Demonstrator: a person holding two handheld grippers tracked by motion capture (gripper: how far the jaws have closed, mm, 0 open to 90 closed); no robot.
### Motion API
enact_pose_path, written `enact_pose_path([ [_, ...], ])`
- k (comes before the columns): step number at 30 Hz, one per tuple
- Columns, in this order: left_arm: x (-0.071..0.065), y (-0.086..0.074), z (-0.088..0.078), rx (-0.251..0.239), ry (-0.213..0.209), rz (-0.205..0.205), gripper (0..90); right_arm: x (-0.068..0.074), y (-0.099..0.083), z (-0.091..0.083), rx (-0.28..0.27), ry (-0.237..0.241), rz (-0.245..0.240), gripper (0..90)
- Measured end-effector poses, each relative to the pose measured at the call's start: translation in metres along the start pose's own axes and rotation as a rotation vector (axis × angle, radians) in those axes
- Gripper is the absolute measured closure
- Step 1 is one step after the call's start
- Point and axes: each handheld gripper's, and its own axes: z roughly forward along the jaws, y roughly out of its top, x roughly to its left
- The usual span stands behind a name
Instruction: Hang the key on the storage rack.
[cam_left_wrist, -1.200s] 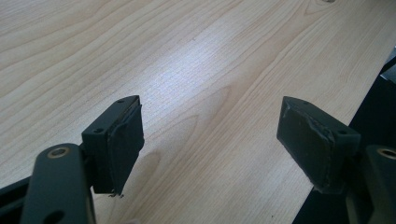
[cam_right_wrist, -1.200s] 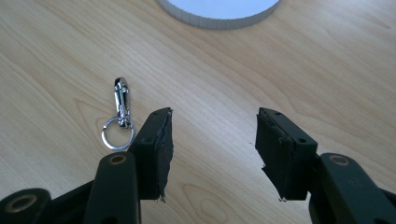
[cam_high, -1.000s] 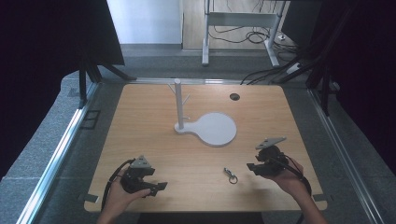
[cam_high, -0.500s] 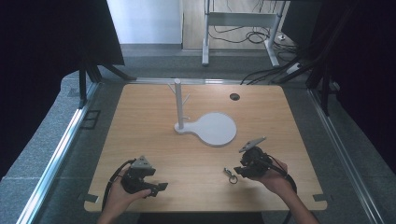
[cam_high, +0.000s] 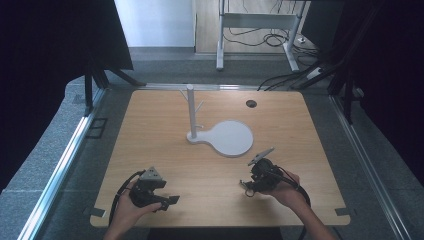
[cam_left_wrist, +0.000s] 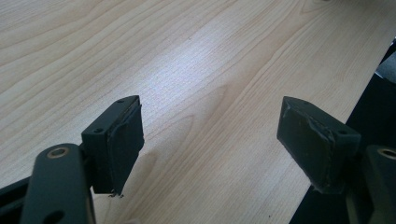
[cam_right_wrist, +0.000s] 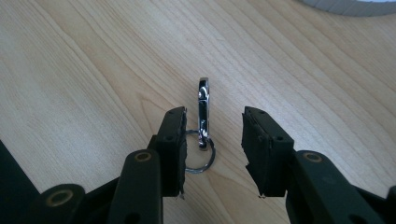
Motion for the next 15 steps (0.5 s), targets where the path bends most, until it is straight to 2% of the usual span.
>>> enact_pose_path([
  [10, 0.0, 0.0, 0.001, 0.002, 0.0, -0.002, 23.2, 0.0, 0.003, 0.011, 0.039, 0.014, 0.004, 62.6],
  [15, 0.0, 0.0, 0.001, 0.003, 0.0, 0.0, 23.2, 0.002, 0.005, 0.015, 0.052, 0.004, -0.001, 62.7],
])
